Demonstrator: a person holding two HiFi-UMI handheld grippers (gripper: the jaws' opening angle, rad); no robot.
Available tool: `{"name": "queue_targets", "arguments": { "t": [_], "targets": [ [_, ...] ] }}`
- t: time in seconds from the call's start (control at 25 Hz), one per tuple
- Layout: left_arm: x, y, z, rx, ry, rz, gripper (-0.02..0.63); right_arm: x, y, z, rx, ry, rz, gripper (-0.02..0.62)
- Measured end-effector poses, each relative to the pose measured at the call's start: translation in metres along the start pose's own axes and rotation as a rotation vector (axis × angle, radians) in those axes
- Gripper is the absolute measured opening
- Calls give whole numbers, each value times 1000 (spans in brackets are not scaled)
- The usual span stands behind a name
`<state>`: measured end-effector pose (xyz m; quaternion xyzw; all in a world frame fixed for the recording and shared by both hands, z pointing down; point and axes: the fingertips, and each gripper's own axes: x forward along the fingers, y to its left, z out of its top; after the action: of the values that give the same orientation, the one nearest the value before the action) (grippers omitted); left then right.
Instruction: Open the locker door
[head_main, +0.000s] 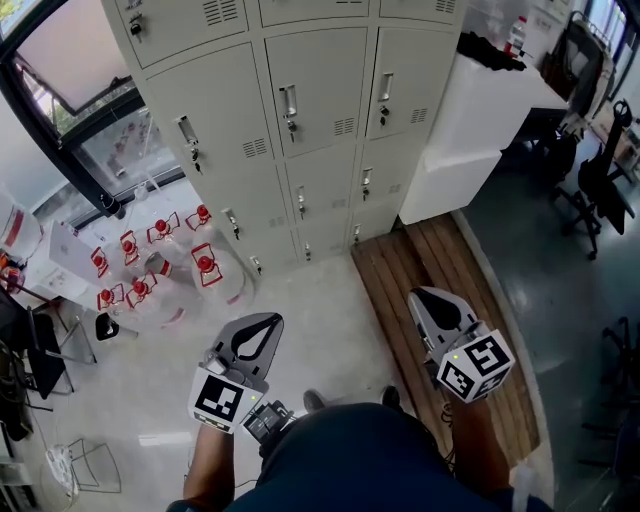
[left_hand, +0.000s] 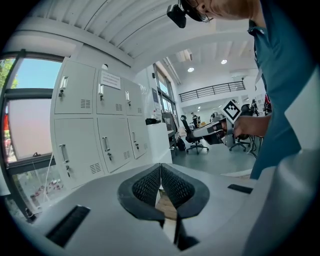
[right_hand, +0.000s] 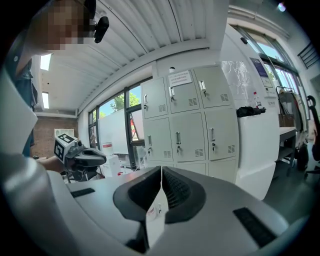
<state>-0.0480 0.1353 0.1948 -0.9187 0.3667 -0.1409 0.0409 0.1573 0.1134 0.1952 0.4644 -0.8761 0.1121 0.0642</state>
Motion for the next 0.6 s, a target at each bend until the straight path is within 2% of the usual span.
{"name": "queue_targets", "arguments": {
  "t": [0.32,0.6],
  "targets": [
    [3,37,-5,-17,-45,-28,18,24,3,4,-17,22,-50,38],
    [2,80,-34,-55,-3,36,18,59,3,8,-46,49,-16,38]
  ]
}}
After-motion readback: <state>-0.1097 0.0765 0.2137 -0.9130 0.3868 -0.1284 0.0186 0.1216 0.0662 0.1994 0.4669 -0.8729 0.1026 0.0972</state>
